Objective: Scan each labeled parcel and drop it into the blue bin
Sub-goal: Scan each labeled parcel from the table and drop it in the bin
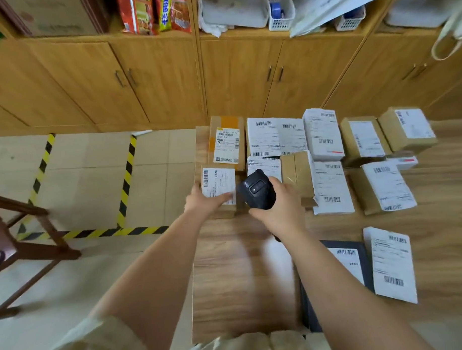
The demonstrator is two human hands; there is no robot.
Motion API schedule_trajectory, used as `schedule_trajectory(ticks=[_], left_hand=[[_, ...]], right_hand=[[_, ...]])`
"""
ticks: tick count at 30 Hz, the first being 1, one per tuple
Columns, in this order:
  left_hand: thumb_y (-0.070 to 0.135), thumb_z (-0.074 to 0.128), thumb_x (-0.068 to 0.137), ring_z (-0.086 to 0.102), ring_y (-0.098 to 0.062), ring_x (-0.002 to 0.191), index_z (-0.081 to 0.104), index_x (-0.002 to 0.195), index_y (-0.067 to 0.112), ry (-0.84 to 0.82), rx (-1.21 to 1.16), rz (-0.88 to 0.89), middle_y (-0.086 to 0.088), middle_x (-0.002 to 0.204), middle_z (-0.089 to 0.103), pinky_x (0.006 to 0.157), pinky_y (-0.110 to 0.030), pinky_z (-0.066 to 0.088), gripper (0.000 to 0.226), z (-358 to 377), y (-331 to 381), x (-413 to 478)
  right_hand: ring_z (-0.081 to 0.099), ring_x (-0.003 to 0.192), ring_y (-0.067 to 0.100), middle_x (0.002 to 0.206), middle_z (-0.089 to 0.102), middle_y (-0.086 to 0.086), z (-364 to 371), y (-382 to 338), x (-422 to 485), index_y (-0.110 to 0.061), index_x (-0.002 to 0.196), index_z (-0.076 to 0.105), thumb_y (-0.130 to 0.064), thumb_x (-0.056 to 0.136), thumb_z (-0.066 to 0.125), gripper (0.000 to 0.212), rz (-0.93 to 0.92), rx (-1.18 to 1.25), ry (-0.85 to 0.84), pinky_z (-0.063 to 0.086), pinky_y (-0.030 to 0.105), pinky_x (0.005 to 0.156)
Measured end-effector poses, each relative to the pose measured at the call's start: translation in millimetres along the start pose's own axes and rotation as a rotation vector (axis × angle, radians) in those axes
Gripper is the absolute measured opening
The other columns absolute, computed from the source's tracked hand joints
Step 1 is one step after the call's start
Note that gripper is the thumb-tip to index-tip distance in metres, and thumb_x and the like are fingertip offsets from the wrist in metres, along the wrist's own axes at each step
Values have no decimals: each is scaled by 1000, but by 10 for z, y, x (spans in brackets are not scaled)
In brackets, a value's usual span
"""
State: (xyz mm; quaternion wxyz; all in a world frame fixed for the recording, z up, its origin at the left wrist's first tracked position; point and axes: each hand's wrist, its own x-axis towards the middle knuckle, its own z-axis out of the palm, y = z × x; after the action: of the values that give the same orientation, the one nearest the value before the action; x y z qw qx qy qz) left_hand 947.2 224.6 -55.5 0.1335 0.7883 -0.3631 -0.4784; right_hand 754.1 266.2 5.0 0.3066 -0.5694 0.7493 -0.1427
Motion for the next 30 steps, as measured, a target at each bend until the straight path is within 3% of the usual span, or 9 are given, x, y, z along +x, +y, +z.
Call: schedule_trajectory(ticks=[2, 6, 12, 18, 21, 25, 27, 30], left_hand=[[67, 80, 37, 57, -21, 120, 32, 148, 31, -30, -80, 42, 4, 134, 57, 102, -43, 49, 126, 62, 21, -141], [40, 88, 65, 55, -23, 122, 16, 156, 30, -77, -140, 87, 4, 137, 54, 97, -36, 49, 116, 239, 48, -350], [52, 79, 56, 51, -30, 124, 7, 154, 38, -163, -87, 77, -5, 139, 50, 101, -49, 48, 123, 475, 35, -374], [22, 75, 76, 60, -19, 109, 24, 155, 33, -248, -209, 81, 2, 132, 60, 93, -32, 47, 95, 415, -10, -494], [30, 81, 54, 68, -18, 102, 35, 149, 40, -286, -272, 100, 3, 117, 69, 96, -39, 53, 106, 356, -131, -588], [47, 82, 44, 59, -22, 111, 39, 131, 61, -214, -221, 216, 0, 123, 58, 96, -45, 53, 98, 300, -208, -812], [52, 83, 47, 50, -24, 120, 37, 131, 62, -165, -158, 276, 0, 127, 49, 101, -48, 48, 97, 272, -208, -907], [42, 89, 62, 39, -25, 129, 35, 136, 58, -98, -117, 332, -1, 131, 42, 108, -48, 41, 94, 243, -213, -966]], right_hand=[[44, 127, 22, 130, 48, -4, -4, 0, -21, -37, 142, 41, -40, 65, 80, 86, 27, 12, 21, 45, 46, 97], [47, 123, 24, 126, 50, -3, -28, 18, -78, -37, 139, 45, -38, 64, 81, 83, 53, 31, 59, 45, 39, 89], [49, 118, 27, 120, 52, 0, -104, 118, -199, -34, 137, 47, -40, 59, 79, 84, 89, 37, 101, 46, 42, 94], [43, 127, 28, 132, 49, 1, -327, 256, -370, -35, 147, 37, -38, 69, 80, 89, 91, -123, 103, 38, 37, 91], [39, 130, 28, 139, 43, 0, -443, 246, -462, -34, 150, 30, -42, 73, 78, 90, 45, -289, 85, 34, 44, 99], [34, 131, 28, 139, 39, 0, -536, 196, -549, -36, 150, 26, -41, 74, 75, 90, -59, -455, 54, 28, 49, 105], [32, 132, 30, 139, 38, 0, -550, 170, -594, -35, 150, 25, -40, 74, 75, 91, -106, -529, 36, 26, 49, 106], [31, 132, 29, 139, 37, 0, -569, 137, -656, -33, 151, 25, -38, 76, 75, 90, -155, -585, 27, 25, 47, 105]])
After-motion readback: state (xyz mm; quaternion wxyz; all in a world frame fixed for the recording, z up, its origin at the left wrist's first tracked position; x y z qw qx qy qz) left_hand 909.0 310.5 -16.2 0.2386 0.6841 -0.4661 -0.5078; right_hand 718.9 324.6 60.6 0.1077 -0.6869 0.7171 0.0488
